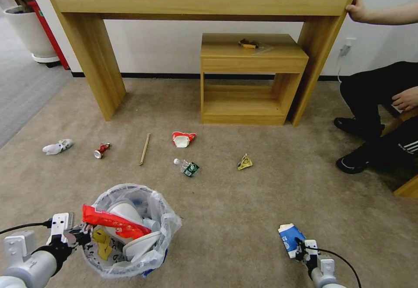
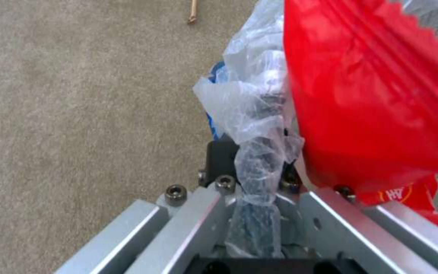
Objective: Pick up the trash bin and place the garbage on the floor into it.
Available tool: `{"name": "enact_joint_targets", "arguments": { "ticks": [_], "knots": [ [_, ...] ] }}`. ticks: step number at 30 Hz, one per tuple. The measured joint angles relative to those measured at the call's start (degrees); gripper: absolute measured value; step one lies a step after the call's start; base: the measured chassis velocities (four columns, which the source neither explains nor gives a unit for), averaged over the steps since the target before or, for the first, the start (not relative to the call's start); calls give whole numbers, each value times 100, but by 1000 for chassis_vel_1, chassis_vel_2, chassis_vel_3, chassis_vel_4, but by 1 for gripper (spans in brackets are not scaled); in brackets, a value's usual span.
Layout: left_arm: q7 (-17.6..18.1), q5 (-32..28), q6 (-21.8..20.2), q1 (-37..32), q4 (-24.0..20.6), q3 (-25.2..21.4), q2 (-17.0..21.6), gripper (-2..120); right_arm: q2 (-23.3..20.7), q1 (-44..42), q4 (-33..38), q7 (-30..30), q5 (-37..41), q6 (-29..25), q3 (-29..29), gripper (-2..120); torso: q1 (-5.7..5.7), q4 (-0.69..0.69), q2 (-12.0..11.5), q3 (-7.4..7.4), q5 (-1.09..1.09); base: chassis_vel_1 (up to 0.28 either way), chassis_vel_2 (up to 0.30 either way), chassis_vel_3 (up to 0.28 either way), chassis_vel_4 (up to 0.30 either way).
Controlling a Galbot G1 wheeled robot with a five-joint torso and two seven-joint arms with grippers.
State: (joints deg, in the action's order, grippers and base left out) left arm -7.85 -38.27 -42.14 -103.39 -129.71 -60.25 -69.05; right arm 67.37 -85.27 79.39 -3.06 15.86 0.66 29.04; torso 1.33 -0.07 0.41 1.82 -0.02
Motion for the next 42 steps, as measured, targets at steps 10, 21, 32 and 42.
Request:
{"name": "enact_joint_targets", "arguments": {
  "ticks": [10,21,32,42],
  "knots": [
    [-18,34,0,10,8,18,-18,0,62,-103,280,-145,-498,203,-138,30,0,2,0,0,2,0,0,0,0],
    [-59,31,0,21,69,-26,1,0,44,192,39,-144,-541,397,-203,68,0,3,0,-1,1,0,0,0,0],
    [-65,-11,0,97,160,-19,61,0,77,389,-207,-244,-537,464,-314,96,0,2,0,-1,0,0,0,0,0],
    [-73,-35,0,150,229,-44,97,0,136,513,-430,-131,-559,471,-311,73,0,2,0,-1,-1,0,0,0,0]
  ]
}}
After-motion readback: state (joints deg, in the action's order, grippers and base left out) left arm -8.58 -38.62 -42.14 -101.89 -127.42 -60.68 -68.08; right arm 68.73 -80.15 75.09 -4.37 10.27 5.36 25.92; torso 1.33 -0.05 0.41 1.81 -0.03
